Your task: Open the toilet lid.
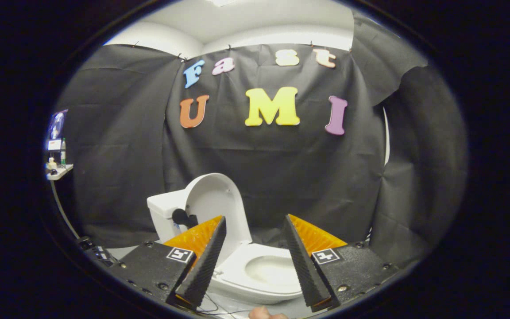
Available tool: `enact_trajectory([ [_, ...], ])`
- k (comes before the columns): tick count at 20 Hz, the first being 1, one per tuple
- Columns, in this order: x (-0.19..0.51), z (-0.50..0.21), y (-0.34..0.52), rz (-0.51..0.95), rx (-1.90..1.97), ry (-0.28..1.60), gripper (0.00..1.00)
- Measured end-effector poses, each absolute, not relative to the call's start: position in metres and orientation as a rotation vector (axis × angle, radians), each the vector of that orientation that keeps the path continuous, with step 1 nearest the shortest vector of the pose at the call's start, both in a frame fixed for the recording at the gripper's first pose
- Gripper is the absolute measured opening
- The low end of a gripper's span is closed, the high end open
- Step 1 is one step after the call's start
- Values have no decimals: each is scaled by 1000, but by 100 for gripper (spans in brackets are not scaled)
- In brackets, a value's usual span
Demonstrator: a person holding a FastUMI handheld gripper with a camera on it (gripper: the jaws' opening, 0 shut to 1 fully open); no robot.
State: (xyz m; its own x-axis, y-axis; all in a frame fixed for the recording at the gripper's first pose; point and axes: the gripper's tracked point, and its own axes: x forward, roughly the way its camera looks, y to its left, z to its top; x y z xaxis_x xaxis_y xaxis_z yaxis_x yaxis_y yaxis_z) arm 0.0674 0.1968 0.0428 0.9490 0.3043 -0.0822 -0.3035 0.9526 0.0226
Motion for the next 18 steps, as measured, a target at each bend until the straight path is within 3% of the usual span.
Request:
enact_trajectory([
  [18, 15, 31, 62, 198, 74, -49, 84],
])
